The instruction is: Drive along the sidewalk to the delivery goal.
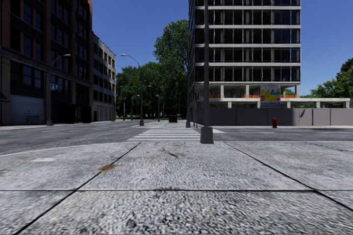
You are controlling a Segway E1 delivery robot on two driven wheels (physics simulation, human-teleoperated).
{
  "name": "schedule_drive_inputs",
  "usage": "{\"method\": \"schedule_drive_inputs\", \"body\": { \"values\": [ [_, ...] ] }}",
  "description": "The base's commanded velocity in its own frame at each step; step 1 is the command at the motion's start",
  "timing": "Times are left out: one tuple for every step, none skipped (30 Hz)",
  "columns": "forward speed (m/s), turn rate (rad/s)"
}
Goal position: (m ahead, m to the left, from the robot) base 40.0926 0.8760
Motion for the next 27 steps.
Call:
{"method": "schedule_drive_inputs", "body": {
  "values": [
    [2.00,0.00],
    [2.00,0.00],
    [2.00,0.00],
    [2.00,0.00],
    [2.00,0.00],
    [2.00,0.00],
    [2.00,0.00],
    [2.00,0.00],
    [2.00,0.00],
    [2.00,0.00],
    [2.00,0.00],
    [2.00,0.00],
    [2.00,0.00],
    [2.00,0.00],
    [2.00,0.00],
    [2.00,0.00],
    [2.00,0.00],
    [2.00,0.00],
    [2.00,0.00],
    [2.00,0.00],
    [2.00,0.00],
    [2.00,0.00],
    [2.00,0.00],
    [2.00,0.00],
    [2.00,0.00],
    [2.00,0.00],
    [2.00,0.00]
  ]
}}
